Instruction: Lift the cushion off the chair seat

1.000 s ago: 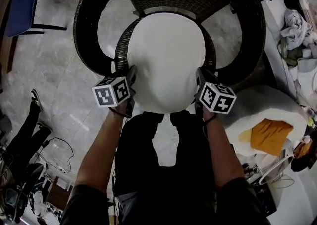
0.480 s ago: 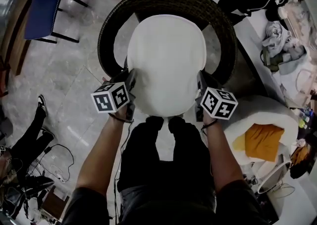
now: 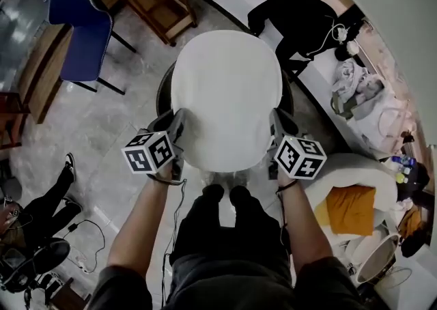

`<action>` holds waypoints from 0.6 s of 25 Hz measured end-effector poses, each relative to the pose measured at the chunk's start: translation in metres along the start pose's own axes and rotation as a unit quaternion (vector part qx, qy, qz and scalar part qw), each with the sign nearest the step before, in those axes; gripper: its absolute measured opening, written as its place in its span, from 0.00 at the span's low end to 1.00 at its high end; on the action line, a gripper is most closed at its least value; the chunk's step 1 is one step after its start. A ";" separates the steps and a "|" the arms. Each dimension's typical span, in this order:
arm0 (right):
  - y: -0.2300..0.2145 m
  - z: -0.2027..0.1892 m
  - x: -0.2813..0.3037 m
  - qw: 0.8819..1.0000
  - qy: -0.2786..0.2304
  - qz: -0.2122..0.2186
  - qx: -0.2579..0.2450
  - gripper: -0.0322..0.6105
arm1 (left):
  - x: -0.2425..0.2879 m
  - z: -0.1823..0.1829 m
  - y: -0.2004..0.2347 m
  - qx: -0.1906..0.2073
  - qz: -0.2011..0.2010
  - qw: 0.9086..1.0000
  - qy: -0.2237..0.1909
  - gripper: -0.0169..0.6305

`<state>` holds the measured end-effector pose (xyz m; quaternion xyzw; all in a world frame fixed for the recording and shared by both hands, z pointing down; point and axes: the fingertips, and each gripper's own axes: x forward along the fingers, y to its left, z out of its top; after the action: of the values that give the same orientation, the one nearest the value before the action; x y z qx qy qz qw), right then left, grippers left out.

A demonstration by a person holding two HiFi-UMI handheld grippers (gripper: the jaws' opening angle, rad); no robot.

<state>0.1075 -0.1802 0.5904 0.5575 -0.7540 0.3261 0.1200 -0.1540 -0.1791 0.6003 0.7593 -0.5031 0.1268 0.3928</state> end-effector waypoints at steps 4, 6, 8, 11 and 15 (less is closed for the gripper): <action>0.027 0.071 -0.036 0.999 -0.048 0.015 -0.021 0.09 | -0.039 0.059 -0.035 0.016 -0.005 0.999 -0.045 0.12; 0.040 0.104 -0.054 0.997 -0.072 0.023 -0.029 0.09 | -0.060 0.089 -0.054 0.026 -0.009 0.997 -0.068 0.12; 0.054 0.136 -0.073 0.994 -0.098 0.030 -0.037 0.09 | -0.080 0.119 -0.071 0.038 -0.015 0.995 -0.092 0.12; 0.072 0.181 -0.099 0.989 -0.137 0.038 -0.050 0.09 | -0.110 0.159 -0.096 0.052 -0.023 0.990 -0.129 0.12; 0.090 0.227 -0.128 0.981 -0.176 0.046 -0.070 0.09 | -0.138 0.199 -0.123 0.070 -0.034 0.983 -0.164 0.12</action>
<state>0.1106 -0.2097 0.3168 0.5610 -0.8092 0.1743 0.0089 -0.1520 -0.2086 0.3299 0.8119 -0.5248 0.0220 0.2549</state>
